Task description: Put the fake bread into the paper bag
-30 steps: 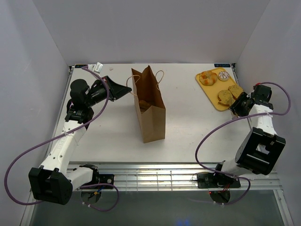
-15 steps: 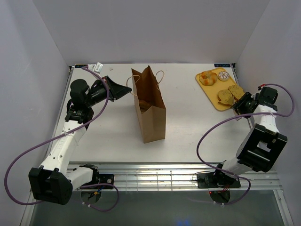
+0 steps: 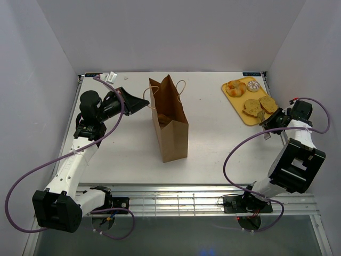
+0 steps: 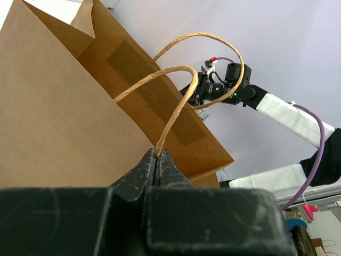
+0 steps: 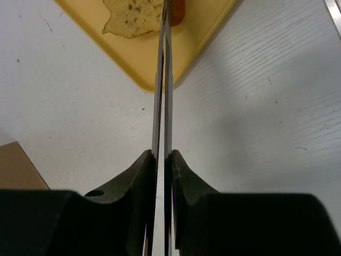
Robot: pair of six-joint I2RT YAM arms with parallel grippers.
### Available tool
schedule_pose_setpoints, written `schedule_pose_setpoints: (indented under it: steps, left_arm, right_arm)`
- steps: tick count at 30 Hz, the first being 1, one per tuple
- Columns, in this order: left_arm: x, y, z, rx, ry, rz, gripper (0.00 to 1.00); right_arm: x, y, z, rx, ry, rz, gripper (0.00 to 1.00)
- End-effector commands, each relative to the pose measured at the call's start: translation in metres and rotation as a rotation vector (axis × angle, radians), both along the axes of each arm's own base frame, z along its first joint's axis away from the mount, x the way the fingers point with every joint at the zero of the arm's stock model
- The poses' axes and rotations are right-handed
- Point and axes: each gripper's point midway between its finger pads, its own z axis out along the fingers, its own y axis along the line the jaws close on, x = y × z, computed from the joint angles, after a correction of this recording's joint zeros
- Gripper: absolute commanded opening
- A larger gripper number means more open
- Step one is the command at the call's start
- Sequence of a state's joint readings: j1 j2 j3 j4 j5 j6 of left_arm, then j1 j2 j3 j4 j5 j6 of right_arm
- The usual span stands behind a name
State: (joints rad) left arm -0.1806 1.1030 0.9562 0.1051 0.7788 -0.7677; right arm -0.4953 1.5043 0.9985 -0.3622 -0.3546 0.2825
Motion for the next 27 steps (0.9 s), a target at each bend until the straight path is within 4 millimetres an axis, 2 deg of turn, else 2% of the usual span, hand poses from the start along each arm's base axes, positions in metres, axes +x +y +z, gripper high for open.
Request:
schedule_pose_setpoints:
  steps: [1,3,8,15,24,27]
  left_arm:
    - [-0.009,-0.002,0.002,0.003,-0.015,-0.025,0.0]
    - [-0.009,-0.002,0.002,0.005,-0.01,-0.024,0.0]
    - [-0.008,-0.001,0.002,0.01,-0.008,-0.016,0.0]
    - [-0.009,0.001,0.004,0.013,-0.001,0.002,0.0]
    - [-0.008,0.003,0.003,0.018,0.016,0.02,0.0]
    - [-0.007,0.004,0.003,0.021,0.018,0.029,0.0]
  right_arm:
    - [0.008,-0.002,0.013,-0.014,-0.063,0.004,0.13]
    - [0.008,-0.002,0.018,-0.019,-0.078,0.005,0.08]
    - [0.009,0.004,0.037,-0.01,-0.126,0.014,0.08]
    - [0.005,0.012,0.082,-0.02,-0.219,0.032,0.08]
    - [-0.004,0.027,0.121,-0.016,-0.293,0.078,0.08]
    - [-0.008,0.039,0.14,0.007,-0.342,0.113,0.08]
